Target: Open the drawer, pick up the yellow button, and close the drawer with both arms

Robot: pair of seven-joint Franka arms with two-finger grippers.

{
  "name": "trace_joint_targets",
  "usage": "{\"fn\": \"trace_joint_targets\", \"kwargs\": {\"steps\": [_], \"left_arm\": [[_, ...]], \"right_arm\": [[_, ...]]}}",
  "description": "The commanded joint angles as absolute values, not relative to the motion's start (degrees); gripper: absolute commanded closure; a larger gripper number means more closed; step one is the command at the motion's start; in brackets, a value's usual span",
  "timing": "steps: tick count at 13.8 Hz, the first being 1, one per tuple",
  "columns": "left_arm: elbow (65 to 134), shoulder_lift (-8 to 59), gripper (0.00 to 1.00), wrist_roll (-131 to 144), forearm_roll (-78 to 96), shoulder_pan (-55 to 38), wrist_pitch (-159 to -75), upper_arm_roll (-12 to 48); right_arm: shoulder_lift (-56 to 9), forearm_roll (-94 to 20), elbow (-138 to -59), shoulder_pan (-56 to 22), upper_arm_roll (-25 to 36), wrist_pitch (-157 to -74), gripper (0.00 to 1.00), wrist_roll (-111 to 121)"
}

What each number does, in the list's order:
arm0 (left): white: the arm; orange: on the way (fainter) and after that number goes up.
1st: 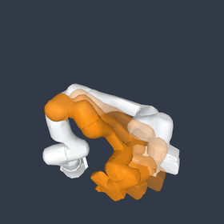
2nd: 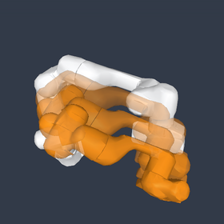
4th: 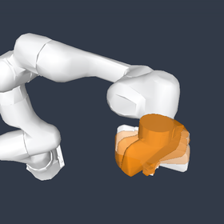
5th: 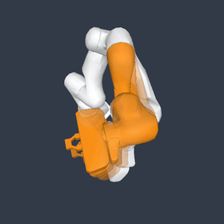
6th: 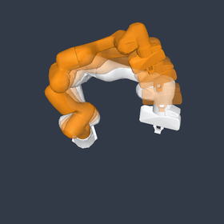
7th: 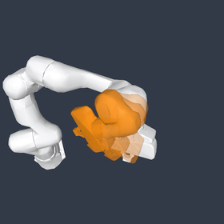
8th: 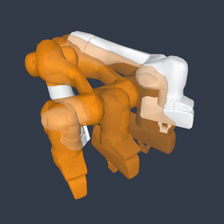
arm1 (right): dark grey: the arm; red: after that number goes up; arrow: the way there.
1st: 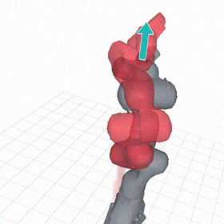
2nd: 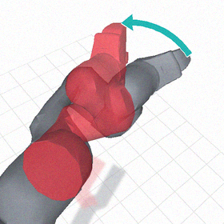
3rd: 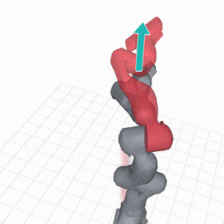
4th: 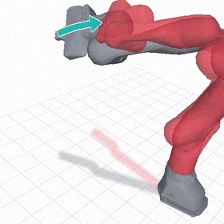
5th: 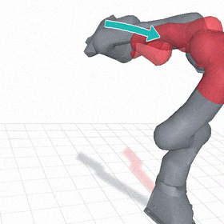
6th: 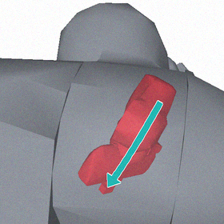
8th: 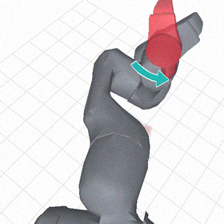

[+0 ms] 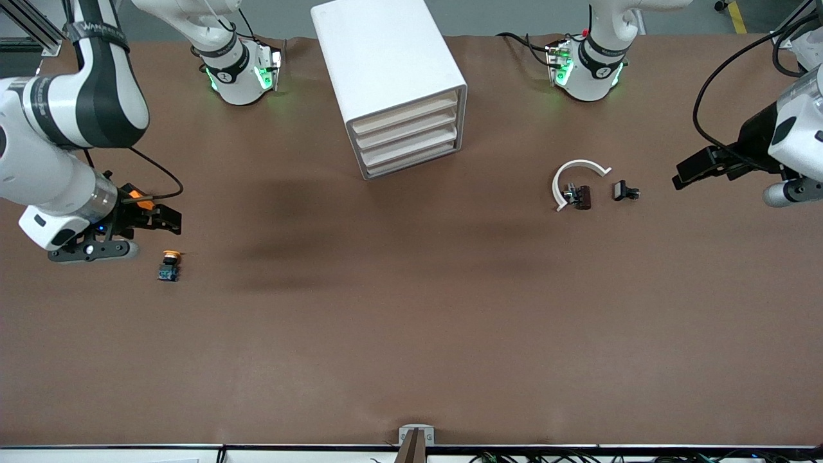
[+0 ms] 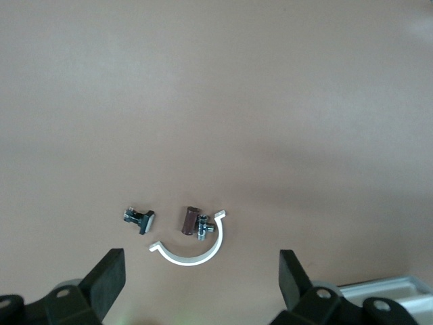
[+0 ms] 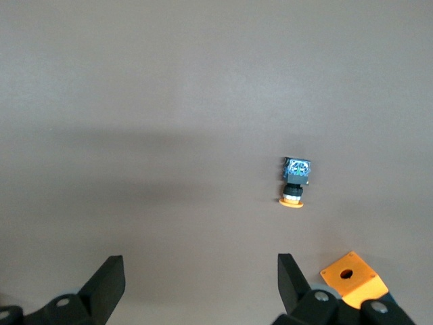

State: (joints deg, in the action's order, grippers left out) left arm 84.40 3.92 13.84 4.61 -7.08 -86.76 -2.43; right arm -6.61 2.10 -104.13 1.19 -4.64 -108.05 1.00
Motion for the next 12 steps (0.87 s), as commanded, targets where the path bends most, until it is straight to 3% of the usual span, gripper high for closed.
{"fn": "trace_joint_targets", "kwargs": {"steps": [1, 5, 12], "left_arm": [[88.5, 0.1, 0.0, 10.5, 3.3, -4.1, -86.5, 0.6], [90.0, -2.0, 0.0, 10.4, 2.5, -1.0, -86.5, 5.1], [89.4, -1.9, 0.0, 10.1, 2.5, 0.2, -86.3, 4.6]], "right_arm": [[-4.7, 1.1, -101.7, 0.7, -4.3, -102.9, 0.0, -0.4], [-4.8, 1.0, -90.5, 1.1, -4.0, -90.7, 0.0, -0.3], [-5.1, 2.0, -82.7, 1.4, -3.4, -85.3, 0.0, -0.1]]}}
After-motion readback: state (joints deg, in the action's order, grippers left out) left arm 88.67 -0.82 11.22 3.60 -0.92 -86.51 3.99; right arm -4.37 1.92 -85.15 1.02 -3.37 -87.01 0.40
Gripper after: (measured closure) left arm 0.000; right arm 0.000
